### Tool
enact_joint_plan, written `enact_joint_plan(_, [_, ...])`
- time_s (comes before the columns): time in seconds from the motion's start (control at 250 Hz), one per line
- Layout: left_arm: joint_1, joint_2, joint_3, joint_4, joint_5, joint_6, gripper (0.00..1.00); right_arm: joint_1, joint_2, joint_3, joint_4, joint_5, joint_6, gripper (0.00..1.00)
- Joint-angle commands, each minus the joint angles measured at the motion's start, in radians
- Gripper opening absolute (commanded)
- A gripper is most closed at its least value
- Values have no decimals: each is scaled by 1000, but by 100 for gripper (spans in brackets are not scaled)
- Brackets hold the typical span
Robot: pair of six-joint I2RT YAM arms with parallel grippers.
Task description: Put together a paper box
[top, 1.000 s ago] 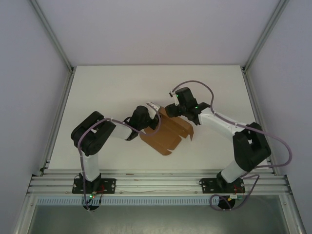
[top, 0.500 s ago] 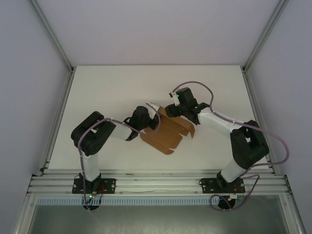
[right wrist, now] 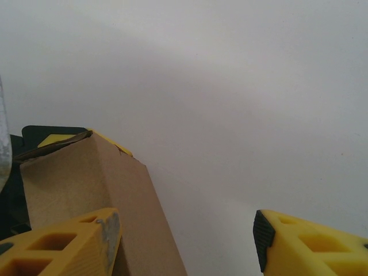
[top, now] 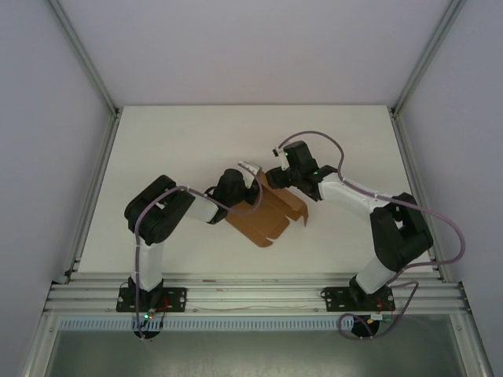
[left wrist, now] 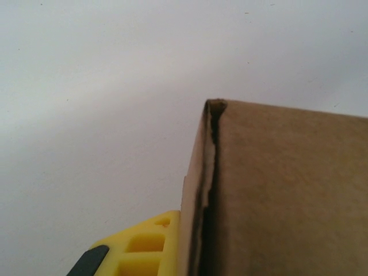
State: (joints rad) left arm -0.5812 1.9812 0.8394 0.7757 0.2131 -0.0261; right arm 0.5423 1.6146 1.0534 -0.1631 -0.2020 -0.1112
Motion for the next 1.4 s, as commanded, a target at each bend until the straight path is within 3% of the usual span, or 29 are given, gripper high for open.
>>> enact_joint_plan(0.0, [0, 7, -7, 30, -85, -30, 0, 4, 39, -38, -127, 47, 48, 64])
enact_joint_plan(0.136, [1, -45, 1, -81, -225, -142, 0, 4, -24, -2, -159, 162, 134, 75])
enact_joint_plan(0.216, [0, -106, 19, -210, -314, -224, 0, 4, -92, 50, -249, 323, 191, 91])
enact_joint_plan(0.316, [0, -169, 13, -300, -331, -287, 0, 2, -212, 53, -281, 429, 213, 100])
enact_joint_plan(0.456, [0, -219, 16, -429, -377, -375, 0, 2, -362, -15, -255, 357, 237, 100])
enact_joint_plan(0.58, [-3, -269, -27, -429, -363, -428, 0, 2, -404, -65, -229, 299, 213, 100])
enact_joint_plan(0.724, [-15, -316, -46, -445, -342, -430, 0, 1, -351, -59, -222, 314, 191, 100])
enact_joint_plan(1.079, [-39, -343, -35, -452, -355, -383, 0, 1, -161, -3, -186, 204, 154, 100])
enact_joint_plan(1.199, [-42, -340, -27, -450, -343, -380, 0, 2, -163, -53, -50, 144, 191, 100])
enact_joint_plan(1.395, [-44, -350, -29, -438, -323, -412, 0, 2, -251, -237, 341, 46, 258, 100])
